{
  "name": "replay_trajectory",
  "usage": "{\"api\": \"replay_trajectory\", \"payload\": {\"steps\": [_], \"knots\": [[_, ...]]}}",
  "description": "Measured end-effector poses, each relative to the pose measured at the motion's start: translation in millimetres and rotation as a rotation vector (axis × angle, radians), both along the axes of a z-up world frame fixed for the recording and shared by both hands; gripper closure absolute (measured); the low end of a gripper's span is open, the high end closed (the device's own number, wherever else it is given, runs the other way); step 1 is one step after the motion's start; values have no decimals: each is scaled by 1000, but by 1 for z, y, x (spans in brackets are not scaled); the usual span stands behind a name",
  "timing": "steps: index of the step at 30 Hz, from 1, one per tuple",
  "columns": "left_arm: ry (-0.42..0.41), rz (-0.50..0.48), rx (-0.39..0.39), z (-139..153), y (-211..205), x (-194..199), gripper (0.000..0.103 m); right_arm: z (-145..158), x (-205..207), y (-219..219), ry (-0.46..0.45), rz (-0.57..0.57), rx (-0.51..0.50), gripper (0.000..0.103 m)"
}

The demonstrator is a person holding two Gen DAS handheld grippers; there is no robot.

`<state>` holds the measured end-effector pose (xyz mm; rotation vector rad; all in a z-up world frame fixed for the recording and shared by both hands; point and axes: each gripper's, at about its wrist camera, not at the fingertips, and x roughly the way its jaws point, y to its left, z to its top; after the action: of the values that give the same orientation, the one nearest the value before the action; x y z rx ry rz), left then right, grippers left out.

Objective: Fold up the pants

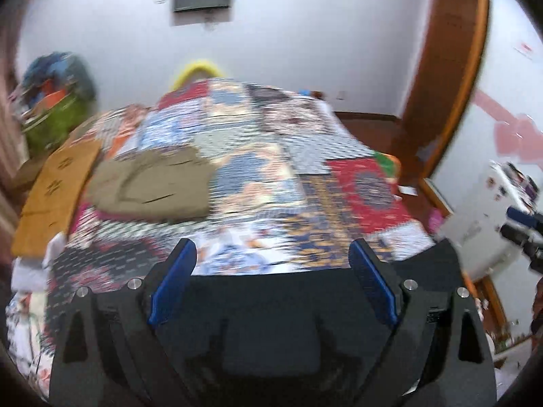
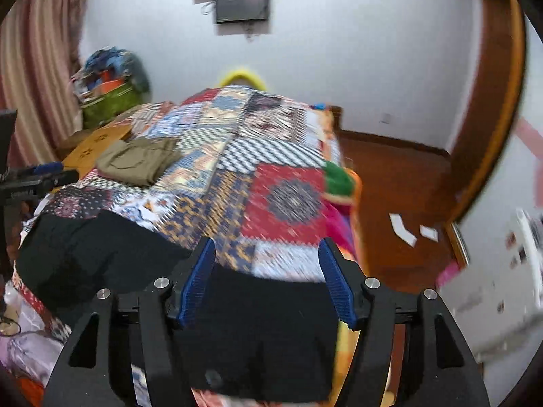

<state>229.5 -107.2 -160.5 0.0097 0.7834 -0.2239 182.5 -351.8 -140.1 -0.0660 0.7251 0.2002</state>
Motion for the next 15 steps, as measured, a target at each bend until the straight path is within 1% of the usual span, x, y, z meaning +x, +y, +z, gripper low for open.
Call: {"api": "replay_trajectory", "payload": {"steps": [4,7,9,10,13,15], "knots": [[19,-106,-11,-2,-56,-1,11,-16,-29,-32,23,-90,39,43],[37,-176,-12,-10,-93,-4,11,-37,-42,-54,67,-161,60,43],[55,-227,-18,-22,-118,-9,10,-48,-47,-65,101,-188,97,43],[68,-244,-17,-28,-128,-10,9,-57,-47,-73,130,-196,140,43],[126,-294,12,-54,-161,-12,9,-75,-51,-89,180,-214,227,43],[182,-325,21,-72,-179,-12,10,-86,-53,-94,202,-225,251,43]]}}
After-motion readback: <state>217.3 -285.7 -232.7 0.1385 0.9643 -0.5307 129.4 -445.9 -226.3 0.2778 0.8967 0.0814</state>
